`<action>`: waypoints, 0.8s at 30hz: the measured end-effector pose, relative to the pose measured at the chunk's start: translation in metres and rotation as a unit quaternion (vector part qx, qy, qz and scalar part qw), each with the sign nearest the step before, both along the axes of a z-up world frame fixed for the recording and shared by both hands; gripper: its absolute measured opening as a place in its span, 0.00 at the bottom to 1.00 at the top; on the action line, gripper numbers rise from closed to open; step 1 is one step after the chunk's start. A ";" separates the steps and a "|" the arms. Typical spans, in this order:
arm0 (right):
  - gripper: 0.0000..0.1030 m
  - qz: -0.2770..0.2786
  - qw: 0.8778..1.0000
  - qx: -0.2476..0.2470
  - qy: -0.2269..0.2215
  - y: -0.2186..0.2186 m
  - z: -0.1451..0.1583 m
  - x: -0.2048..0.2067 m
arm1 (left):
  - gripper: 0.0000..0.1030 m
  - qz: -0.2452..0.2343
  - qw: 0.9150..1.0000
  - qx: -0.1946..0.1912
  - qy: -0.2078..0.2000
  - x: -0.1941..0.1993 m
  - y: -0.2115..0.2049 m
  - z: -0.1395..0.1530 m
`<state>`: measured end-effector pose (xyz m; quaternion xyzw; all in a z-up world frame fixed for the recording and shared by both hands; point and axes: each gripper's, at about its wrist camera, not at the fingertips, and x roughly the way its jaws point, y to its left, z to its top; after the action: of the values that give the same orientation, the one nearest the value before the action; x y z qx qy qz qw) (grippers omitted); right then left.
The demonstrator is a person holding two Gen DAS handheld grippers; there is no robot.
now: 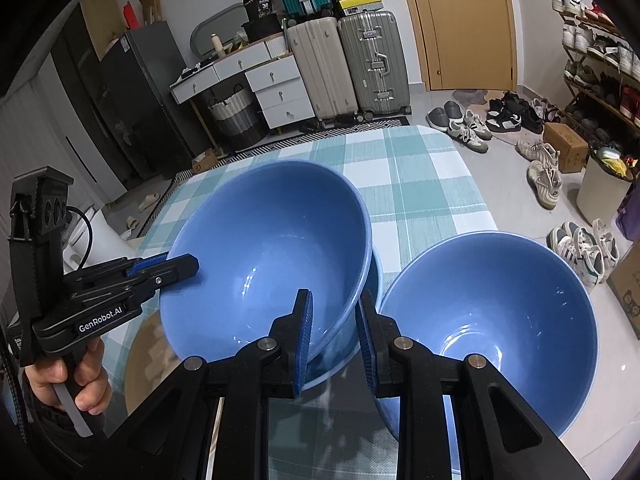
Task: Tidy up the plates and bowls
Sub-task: 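Carry the held blue bowls side by side over the table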
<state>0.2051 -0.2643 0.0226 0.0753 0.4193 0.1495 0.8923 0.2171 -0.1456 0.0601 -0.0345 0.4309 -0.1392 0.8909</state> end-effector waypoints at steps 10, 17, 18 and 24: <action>0.23 -0.001 0.999 -0.032 0.002 0.005 -0.012 -0.002 | 0.12 0.002 0.999 0.034 -0.006 0.003 -0.008 -0.015; 0.24 0.000 0.999 -0.038 0.003 0.006 -0.015 -0.002 | 0.12 0.005 0.999 0.053 -0.005 0.003 -0.012 -0.023; 0.24 0.000 0.999 -0.039 0.003 0.008 -0.015 -0.003 | 0.12 0.005 0.998 0.057 -0.006 0.004 -0.013 -0.024; 0.24 0.001 0.999 -0.049 0.001 0.011 -0.016 -0.006 | 0.13 0.005 0.997 0.071 -0.011 0.005 -0.016 -0.028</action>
<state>0.1993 -0.2537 0.0068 0.0316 0.4272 0.1291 0.8943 0.2216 -0.1613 0.0326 0.0279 0.4297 -0.1046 0.8964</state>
